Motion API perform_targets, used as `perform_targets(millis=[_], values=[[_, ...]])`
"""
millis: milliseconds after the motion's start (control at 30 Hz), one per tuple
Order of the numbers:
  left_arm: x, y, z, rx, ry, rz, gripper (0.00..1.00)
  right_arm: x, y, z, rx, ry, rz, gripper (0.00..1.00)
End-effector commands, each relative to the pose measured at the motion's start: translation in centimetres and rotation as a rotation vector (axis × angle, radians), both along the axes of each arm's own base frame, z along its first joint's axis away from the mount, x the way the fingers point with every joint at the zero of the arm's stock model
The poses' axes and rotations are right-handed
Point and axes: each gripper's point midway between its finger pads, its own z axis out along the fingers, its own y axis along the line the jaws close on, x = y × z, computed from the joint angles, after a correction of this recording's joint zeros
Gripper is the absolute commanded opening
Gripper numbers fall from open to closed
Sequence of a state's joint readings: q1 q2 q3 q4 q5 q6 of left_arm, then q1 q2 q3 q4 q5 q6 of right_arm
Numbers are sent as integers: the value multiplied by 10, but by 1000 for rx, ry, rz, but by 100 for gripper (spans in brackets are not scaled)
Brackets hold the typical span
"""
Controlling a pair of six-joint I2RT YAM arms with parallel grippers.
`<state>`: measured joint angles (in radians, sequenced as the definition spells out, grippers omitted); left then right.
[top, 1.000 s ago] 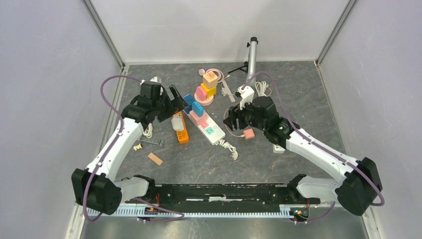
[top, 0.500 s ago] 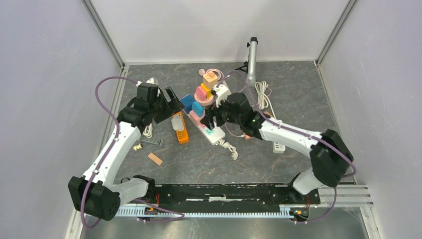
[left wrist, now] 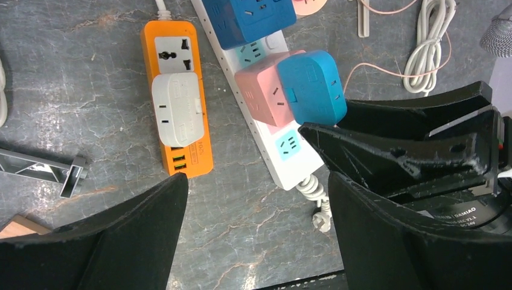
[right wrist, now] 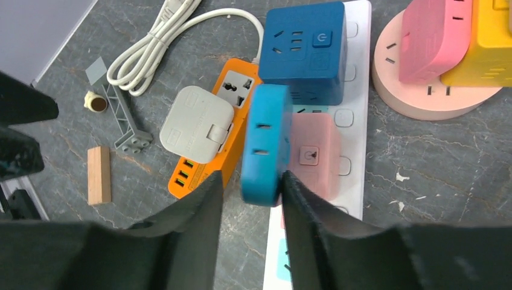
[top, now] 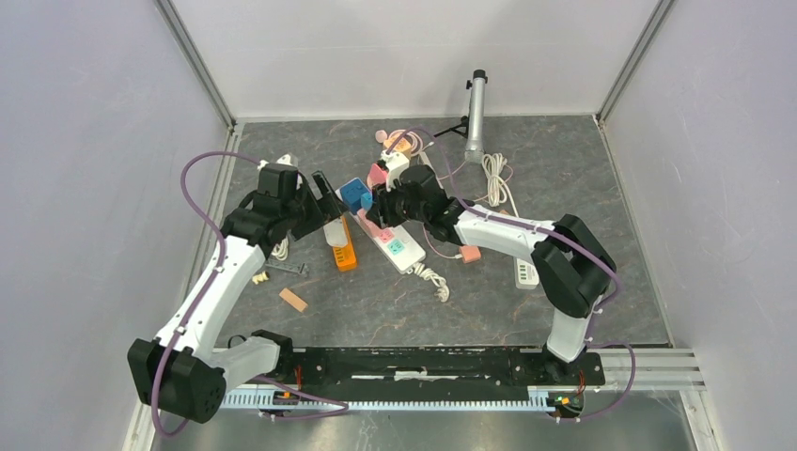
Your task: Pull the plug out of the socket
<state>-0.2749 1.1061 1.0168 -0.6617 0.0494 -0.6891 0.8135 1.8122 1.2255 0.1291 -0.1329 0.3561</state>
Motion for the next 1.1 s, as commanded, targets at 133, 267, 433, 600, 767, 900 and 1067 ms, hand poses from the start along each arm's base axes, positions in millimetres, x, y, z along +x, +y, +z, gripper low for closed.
perform_targets(millis=[133, 267, 433, 600, 767, 900, 1067], values=[[3, -21, -9, -79, 14, -94, 85, 10, 4, 16, 35, 6, -68, 12], [8, -37, -23, -154, 44, -123, 76, 5, -12, 9, 8, 73, -148, 4], [19, -57, -37, -240, 78, -169, 68, -4, -17, 9, 17, 102, -155, 6], [31, -59, -54, -229, 114, -150, 64, 8, -2, 22, 31, 14, -80, 33], [40, -51, -64, -191, 115, -97, 57, 20, 8, 25, 10, -26, -58, 46], [42, -48, -72, -177, 128, -73, 52, 20, 13, 15, -2, -8, -33, 46], [45, -50, -78, -188, 136, -66, 49, 21, 13, 6, -45, 6, -17, 34]])
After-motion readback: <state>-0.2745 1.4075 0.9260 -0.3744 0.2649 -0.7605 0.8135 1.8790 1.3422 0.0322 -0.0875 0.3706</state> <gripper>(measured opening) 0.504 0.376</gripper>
